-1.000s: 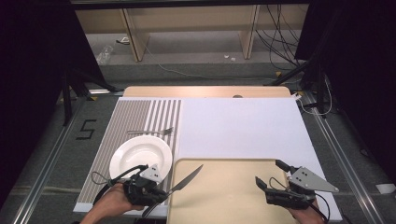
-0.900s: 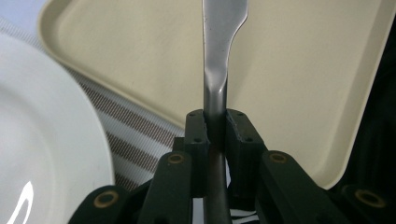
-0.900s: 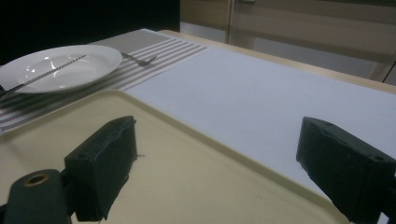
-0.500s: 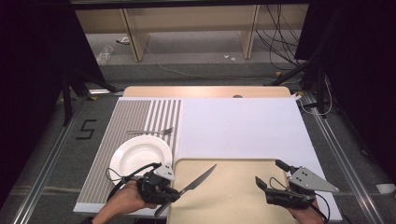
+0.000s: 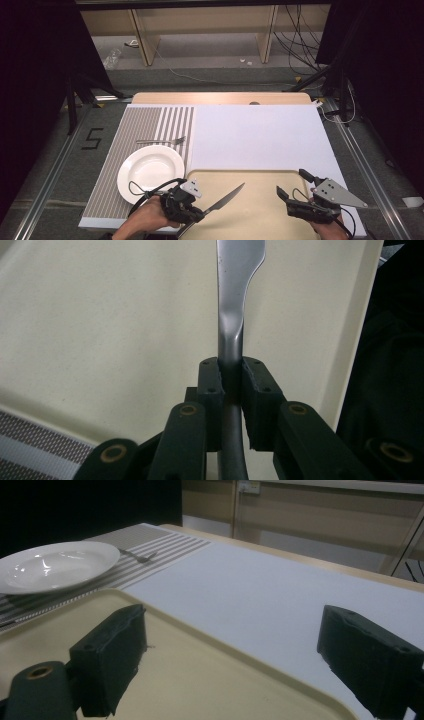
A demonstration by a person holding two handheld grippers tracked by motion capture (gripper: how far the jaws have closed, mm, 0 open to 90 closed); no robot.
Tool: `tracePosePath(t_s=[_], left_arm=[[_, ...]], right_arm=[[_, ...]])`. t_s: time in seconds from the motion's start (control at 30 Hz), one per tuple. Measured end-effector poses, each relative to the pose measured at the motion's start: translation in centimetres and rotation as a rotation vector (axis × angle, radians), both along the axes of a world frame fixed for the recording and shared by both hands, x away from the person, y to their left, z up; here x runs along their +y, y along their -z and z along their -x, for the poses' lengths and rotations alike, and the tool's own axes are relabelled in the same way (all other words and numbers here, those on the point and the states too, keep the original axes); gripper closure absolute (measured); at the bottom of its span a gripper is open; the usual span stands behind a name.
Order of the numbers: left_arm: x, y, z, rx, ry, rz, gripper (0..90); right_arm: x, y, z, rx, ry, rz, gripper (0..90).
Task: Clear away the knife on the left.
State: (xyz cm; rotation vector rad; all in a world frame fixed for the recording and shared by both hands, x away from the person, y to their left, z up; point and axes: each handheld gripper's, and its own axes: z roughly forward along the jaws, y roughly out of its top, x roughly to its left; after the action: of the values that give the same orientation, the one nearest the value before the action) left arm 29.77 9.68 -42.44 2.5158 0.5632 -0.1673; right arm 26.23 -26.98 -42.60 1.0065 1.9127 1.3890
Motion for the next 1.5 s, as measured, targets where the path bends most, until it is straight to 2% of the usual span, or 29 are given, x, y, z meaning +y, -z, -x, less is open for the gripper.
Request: tracePosePath(t_s=[0.17, 0.27, 0.67, 0.9, 1.3, 1.43, 1.47, 1.5], left_arm=[[-0.7, 0.2, 0.2, 0.009, 0.015, -0.007, 79.3], [-1.3, 0.9, 0.4, 0.031, 0.023, -0.026, 79.3], [-2.6, 2.5, 0.7, 0.078, 0.046, -0.068, 79.3], [-2.9, 3.0, 0.7, 0.089, 0.045, -0.076, 79.3], [-3.4, 4.0, 0.9, 0.102, 0.056, -0.118, 79.2], [-3.3, 4.1, 0.9, 0.119, 0.062, -0.108, 79.1], [-3.3, 4.1, 0.9, 0.121, 0.039, -0.096, 78.2], [-3.3, 4.1, 0.9, 0.121, 0.039, -0.096, 76.4]], right_arm=[[0.0, 0.0, 0.0, 0.000, 0.002, -0.004, 13.1], [0.0, 0.0, 0.0, -0.001, 0.001, -0.004, 13.1], [0.0, -0.1, 0.0, -0.001, -0.005, 0.001, 13.1], [0.0, -0.1, 0.0, 0.002, -0.007, 0.000, 13.1], [0.0, -0.1, 0.0, 0.004, -0.009, 0.000, 13.1], [0.0, -0.1, 0.0, 0.007, -0.009, 0.004, 13.1], [0.0, -0.1, 0.1, 0.011, -0.010, 0.011, 13.1], [0.0, -0.1, 0.1, 0.011, -0.010, 0.011, 13.1]])
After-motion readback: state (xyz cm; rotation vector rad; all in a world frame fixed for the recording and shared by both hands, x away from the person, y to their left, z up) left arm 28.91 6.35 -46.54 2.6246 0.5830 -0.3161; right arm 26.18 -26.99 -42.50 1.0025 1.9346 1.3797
